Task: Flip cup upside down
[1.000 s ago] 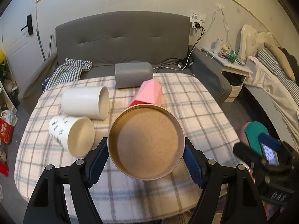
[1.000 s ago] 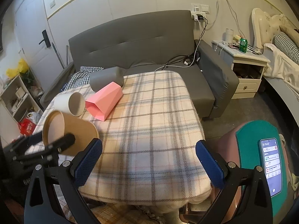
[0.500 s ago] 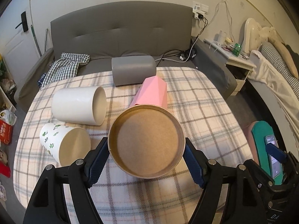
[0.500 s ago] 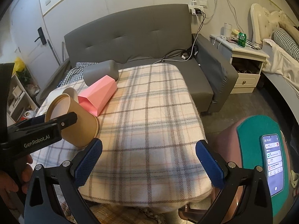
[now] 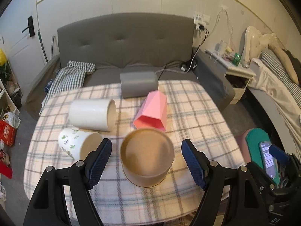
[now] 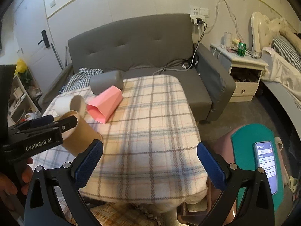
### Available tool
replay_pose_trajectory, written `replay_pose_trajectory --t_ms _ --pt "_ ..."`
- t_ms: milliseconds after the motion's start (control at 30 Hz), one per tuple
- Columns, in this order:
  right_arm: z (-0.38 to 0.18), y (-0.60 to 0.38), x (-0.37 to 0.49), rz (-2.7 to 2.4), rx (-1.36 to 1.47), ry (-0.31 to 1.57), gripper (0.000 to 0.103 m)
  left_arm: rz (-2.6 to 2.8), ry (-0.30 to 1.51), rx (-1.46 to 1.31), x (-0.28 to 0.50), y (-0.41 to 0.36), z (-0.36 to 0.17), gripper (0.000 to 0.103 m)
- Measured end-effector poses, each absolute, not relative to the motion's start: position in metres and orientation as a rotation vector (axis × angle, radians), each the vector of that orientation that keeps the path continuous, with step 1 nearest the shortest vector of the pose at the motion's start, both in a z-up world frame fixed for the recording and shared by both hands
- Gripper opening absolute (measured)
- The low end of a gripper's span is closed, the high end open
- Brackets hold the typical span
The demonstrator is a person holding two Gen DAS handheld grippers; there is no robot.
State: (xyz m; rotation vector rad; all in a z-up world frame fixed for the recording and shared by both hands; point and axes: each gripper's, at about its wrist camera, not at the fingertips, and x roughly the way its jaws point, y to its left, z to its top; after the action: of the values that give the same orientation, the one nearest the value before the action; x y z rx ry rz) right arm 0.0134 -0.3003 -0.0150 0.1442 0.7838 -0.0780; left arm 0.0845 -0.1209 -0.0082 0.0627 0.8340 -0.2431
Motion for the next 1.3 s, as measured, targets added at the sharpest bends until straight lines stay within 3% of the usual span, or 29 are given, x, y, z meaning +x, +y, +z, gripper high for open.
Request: replay_pose_trajectory --t_ms 500,867,967,1300 --pt "0.034 -0.274 -0.033 -0.042 0.117 0.677 0.101 -0.184 0.648 0.04 0.016 -0.075 0.049 0.08" --pt "0.017 -0.242 -0.045 0.038 0.081 0.647 0.101 -0.108 0.609 0.077 -0.021 -0.051 0.014 0.08" --pt "0.01 -0.236 -0.046 0.034 0.065 0.633 0.101 -0.079 0.589 0.065 -0.029 -0.046 0.0 0.089" --pt "-0.006 -0.234 -0.052 0.002 0.064 0.605 0.103 -0.008 0.476 0.06 -0.054 -0.032 -0.024 0.093"
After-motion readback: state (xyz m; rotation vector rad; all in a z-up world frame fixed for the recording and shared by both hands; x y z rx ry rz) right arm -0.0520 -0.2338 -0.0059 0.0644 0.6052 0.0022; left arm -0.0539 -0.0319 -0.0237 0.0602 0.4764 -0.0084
